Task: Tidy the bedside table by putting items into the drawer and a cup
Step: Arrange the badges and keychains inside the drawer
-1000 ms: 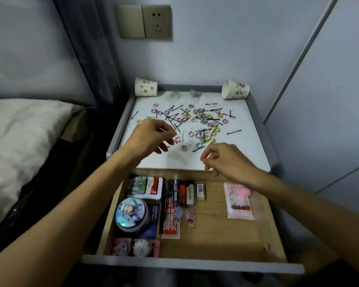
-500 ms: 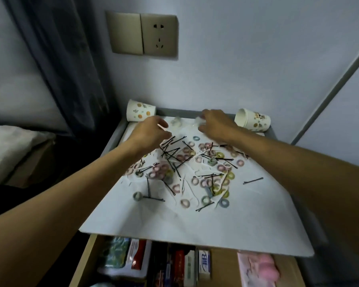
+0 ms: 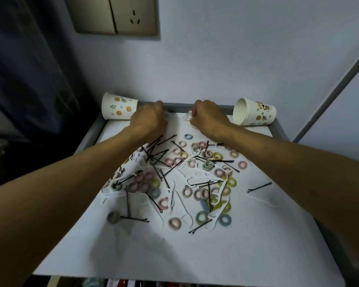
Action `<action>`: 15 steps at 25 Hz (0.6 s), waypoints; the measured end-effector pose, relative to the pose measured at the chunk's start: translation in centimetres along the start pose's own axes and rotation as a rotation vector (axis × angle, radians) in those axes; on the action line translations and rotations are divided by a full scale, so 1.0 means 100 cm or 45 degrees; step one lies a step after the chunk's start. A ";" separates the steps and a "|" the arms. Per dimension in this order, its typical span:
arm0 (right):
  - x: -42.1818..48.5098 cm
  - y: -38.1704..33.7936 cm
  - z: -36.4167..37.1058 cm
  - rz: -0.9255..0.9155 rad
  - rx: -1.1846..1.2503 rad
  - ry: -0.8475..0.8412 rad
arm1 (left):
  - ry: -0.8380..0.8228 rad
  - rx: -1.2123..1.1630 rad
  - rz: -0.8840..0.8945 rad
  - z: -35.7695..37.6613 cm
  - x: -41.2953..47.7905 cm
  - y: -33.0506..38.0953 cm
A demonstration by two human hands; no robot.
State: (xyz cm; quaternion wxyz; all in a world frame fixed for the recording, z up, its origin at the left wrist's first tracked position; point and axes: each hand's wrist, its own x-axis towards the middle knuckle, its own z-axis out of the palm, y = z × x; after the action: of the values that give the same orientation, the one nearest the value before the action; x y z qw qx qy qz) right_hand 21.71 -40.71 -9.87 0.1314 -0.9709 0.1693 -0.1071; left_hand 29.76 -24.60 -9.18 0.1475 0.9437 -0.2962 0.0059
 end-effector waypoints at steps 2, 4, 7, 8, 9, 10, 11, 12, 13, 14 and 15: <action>0.000 0.001 0.001 -0.005 -0.009 0.022 | 0.036 -0.026 -0.001 0.004 0.004 -0.001; -0.003 0.001 -0.001 -0.009 0.012 0.087 | 0.058 -0.078 0.007 0.005 0.003 0.001; -0.016 -0.004 -0.020 0.030 0.207 0.209 | 0.151 -0.272 0.019 -0.003 -0.005 0.010; -0.023 -0.008 -0.029 0.034 0.285 0.251 | 0.185 -0.362 0.012 -0.011 -0.012 0.013; -0.033 -0.013 -0.040 0.030 0.364 0.294 | 0.185 -0.465 0.001 -0.020 -0.020 0.017; -0.046 -0.018 -0.051 0.026 0.459 0.332 | 0.146 -0.591 -0.010 -0.030 -0.030 0.020; -0.061 -0.024 -0.062 0.031 0.577 0.353 | 0.079 -0.733 -0.014 -0.040 -0.042 0.023; -0.078 -0.029 -0.071 0.040 0.704 0.349 | -0.014 -0.882 -0.011 -0.049 -0.055 0.026; -0.098 -0.035 -0.080 0.047 0.828 0.317 | -0.111 -1.016 0.002 -0.058 -0.072 0.029; -0.121 -0.041 -0.089 0.049 0.932 0.263 | -0.195 -1.115 0.030 -0.069 -0.092 0.031; -0.143 -0.046 -0.097 0.057 1.014 0.202 | -0.264 -1.193 0.048 -0.076 -0.110 0.033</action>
State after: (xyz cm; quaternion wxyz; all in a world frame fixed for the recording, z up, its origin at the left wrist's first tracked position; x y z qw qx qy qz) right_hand 7.48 -33.57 -1.77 0.4861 -0.8289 0.1452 -0.2359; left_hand 19.37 -18.90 -2.08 0.5265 0.7655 -0.2973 -0.2198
